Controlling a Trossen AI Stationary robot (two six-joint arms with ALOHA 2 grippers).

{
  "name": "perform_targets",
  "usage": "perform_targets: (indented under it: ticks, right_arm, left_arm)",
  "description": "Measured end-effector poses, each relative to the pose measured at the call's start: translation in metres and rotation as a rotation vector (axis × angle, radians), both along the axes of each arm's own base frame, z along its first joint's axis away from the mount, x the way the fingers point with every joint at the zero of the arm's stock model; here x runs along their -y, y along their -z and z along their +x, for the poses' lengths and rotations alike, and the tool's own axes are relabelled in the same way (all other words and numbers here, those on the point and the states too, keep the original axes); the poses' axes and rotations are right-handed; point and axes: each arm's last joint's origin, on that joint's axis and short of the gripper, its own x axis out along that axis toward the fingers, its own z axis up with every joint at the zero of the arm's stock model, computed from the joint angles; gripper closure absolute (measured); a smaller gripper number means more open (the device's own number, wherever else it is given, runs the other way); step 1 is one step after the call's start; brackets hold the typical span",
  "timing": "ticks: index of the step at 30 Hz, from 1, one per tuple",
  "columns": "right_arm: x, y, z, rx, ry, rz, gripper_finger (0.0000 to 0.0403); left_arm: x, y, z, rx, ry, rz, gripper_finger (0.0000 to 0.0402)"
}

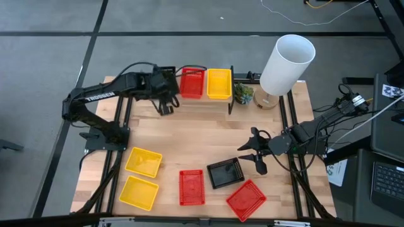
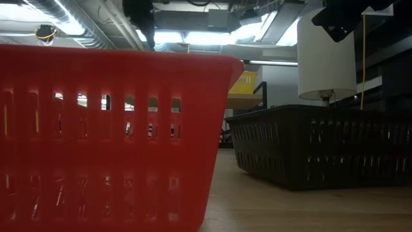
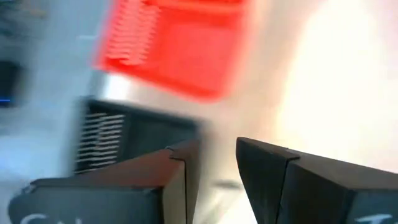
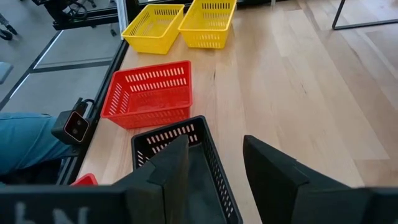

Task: Stack baskets on shelf by color
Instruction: Move the top yellow bin to the center of the table

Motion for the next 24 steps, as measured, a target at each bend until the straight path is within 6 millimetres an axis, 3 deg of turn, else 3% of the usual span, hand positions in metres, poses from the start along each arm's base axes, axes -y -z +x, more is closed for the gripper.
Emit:
perform_targets:
  ticks: [4, 8, 12, 17, 20, 24]
  right_arm:
    - [0.000, 0.000, 0.000, 0.000, 0.000, 0.000, 0.0249]
    - [0.000, 0.000, 0.000, -0.002, 0.000, -0.001, 0.0249]
    - [0.001, 0.002, -0.001, -0.020, 0.000, -0.011, 0.0249]
    - [0.001, 0.004, -0.002, -0.039, 0.001, -0.022, 0.0249]
    - [0.001, 0.004, -0.002, -0.039, 0.002, -0.020, 0.0249]
    - [0.001, 0.004, -0.002, -0.044, 0.025, 0.018, 0.0249]
  left_arm:
    - [0.022, 0.003, 0.005, 0.121, -0.003, -0.338, 0.0308]
    - [0.055, 0.015, 0.008, 0.057, 0.017, -0.576, 0.0308]
    - [0.103, 0.037, 0.001, -0.073, -0.014, -0.649, 0.0308]
    - [0.163, 0.079, -0.018, -0.220, -0.010, -0.660, 0.0308]
    - [0.186, 0.107, -0.033, -0.272, -0.071, -0.673, 0.0308]
    - [0.200, 0.148, -0.049, -0.283, -0.184, -0.686, 0.0308]
